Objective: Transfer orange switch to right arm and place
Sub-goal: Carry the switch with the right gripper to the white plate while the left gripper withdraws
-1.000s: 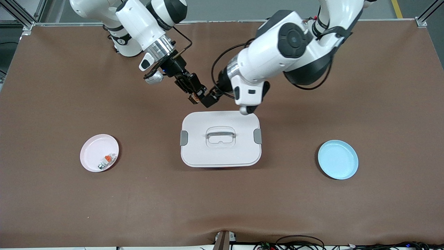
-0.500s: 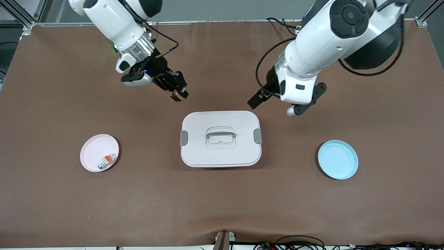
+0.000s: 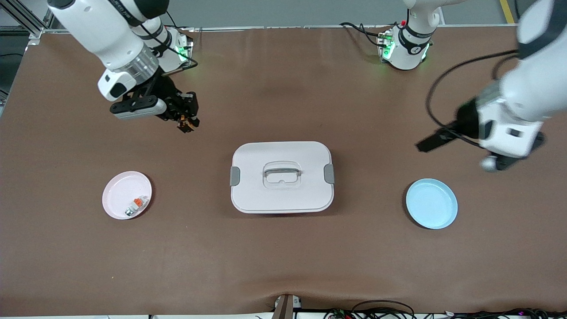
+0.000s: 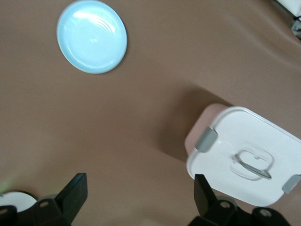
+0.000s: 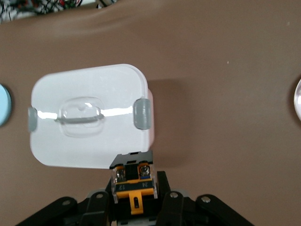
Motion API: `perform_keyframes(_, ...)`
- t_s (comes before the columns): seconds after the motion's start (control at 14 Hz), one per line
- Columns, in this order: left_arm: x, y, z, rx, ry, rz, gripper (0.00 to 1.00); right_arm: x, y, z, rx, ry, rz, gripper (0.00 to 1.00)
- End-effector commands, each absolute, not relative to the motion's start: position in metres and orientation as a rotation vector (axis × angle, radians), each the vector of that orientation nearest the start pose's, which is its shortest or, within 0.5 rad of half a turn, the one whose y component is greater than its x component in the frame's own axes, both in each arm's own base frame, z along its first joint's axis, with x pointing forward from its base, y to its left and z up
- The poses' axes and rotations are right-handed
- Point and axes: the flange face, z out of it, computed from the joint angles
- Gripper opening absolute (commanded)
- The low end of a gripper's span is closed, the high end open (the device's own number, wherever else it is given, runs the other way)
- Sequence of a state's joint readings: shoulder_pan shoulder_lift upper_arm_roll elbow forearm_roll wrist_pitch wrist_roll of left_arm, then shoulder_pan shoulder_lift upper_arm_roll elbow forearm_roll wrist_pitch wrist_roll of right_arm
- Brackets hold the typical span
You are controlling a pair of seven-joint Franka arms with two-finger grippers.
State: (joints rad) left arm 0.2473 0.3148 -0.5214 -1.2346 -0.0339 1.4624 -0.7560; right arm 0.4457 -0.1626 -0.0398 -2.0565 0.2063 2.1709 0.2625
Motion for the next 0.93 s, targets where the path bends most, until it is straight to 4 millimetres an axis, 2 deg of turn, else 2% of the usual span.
perform_keyframes(0.0, 0.613, -0.078, 0.607, -3.148, -0.712, 0.197, 1.0, 0.503, 0.183, 0.54, -2.895, -0.377, -0.286, 0.0)
perform_keyframes(0.21, 0.615, -0.06, 0.606, -2.997, -0.499, 0.076, 1.0, 0.516, 0.14, 0.53, -2.918, -0.761, -0.294, 0.0)
perform_keyframes(0.43, 0.619, -0.046, 0.606, -3.006, -0.31, 0.066, 1.0, 0.536, 0.1, 0.501, -2.836, -1.234, -0.234, 0.0)
perform_keyframes(0.71, 0.619, -0.039, 0.608, -3.011, -0.143, 0.068, 1.0, 0.556, 0.048, 0.463, -2.688, -1.574, -0.173, 0.0)
perform_keyframes(0.86, 0.618, -0.027, 0.612, -3.018, -0.097, 0.069, 1.0, 0.567, 0.026, 0.443, -2.589, -1.764, -0.182, 0.0)
